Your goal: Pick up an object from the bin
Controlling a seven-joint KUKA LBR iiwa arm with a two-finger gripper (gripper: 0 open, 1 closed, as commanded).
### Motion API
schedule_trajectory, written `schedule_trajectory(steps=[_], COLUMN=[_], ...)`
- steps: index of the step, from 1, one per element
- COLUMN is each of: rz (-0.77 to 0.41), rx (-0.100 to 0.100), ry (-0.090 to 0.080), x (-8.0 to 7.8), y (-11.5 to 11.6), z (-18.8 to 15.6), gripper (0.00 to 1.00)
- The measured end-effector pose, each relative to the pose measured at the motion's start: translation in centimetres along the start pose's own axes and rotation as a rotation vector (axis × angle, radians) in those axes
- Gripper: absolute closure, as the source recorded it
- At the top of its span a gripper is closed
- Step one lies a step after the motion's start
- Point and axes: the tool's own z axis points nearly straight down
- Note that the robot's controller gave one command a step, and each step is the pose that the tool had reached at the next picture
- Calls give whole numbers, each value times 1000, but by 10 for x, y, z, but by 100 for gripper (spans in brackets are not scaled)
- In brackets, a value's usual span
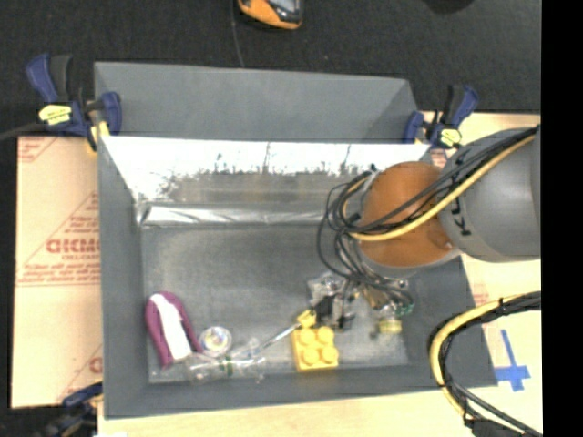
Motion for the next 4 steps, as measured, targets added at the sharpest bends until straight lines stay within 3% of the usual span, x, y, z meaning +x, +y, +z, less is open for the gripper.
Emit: schedule_trajectory(steps=[1, 3, 4], rz=[0, 3, 4], rx=[0, -2, -1], ry=[0, 6, 5], x=[0, 2, 2], y=[0, -1, -1], z=[-9, -75, -85], gripper=[100, 100, 100])
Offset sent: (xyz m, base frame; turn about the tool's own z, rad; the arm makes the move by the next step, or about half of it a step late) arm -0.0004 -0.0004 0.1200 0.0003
